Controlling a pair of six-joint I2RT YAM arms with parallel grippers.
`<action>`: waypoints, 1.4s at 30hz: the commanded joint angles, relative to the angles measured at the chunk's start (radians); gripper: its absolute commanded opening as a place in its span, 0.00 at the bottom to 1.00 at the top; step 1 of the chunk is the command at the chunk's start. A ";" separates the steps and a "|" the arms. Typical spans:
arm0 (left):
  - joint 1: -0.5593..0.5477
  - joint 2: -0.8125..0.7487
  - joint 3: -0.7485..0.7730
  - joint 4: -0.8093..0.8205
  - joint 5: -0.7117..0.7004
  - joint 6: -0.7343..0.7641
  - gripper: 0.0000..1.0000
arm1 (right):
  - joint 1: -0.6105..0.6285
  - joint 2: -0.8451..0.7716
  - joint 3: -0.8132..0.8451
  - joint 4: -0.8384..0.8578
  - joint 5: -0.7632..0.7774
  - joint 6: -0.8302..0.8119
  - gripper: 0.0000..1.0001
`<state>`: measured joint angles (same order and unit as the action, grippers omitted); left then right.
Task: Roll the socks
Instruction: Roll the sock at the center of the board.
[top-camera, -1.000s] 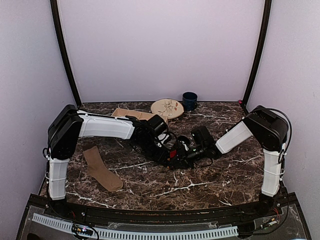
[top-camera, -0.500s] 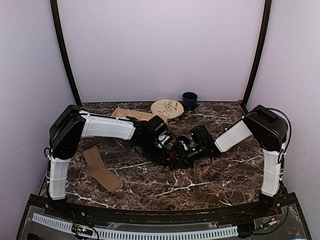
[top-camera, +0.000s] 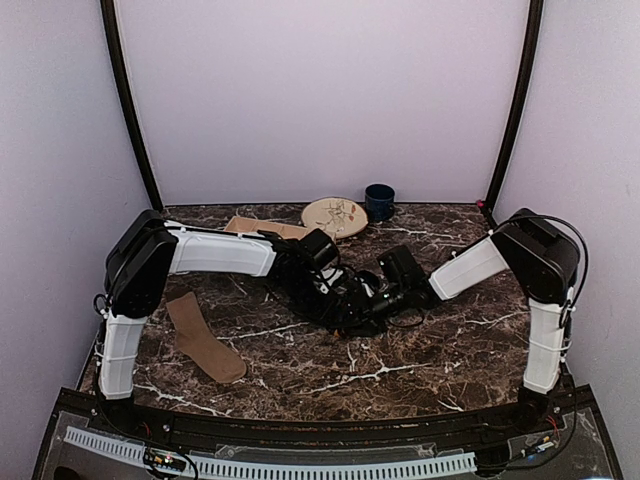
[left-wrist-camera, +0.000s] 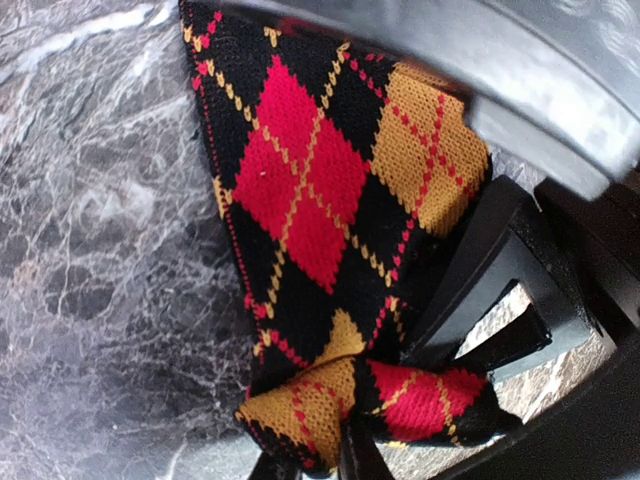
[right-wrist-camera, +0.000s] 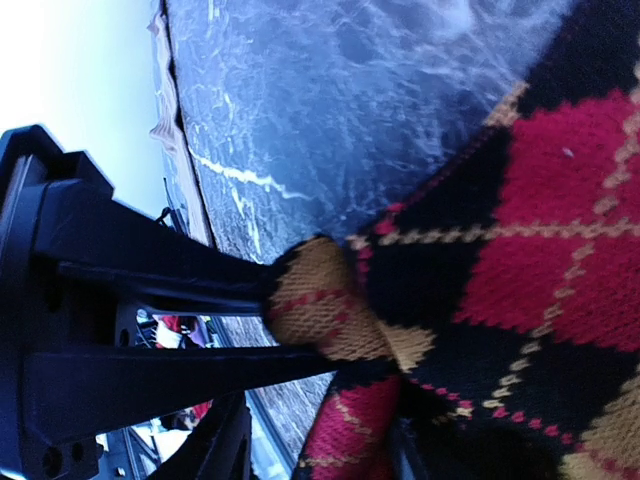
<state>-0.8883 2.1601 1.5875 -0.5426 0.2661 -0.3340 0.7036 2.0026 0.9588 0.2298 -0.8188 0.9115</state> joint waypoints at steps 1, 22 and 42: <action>-0.009 0.068 -0.004 -0.041 -0.007 -0.003 0.14 | 0.008 -0.018 -0.009 -0.155 0.128 -0.086 0.44; -0.006 0.104 0.047 -0.063 0.014 -0.022 0.14 | -0.032 -0.181 -0.165 -0.063 0.166 -0.115 0.49; 0.003 0.133 0.118 -0.127 0.048 0.006 0.14 | -0.017 -0.586 -0.248 -0.273 0.626 -0.452 0.47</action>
<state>-0.8890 2.2356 1.6985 -0.5781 0.3256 -0.3504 0.6579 1.5078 0.7296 0.0330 -0.4301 0.6060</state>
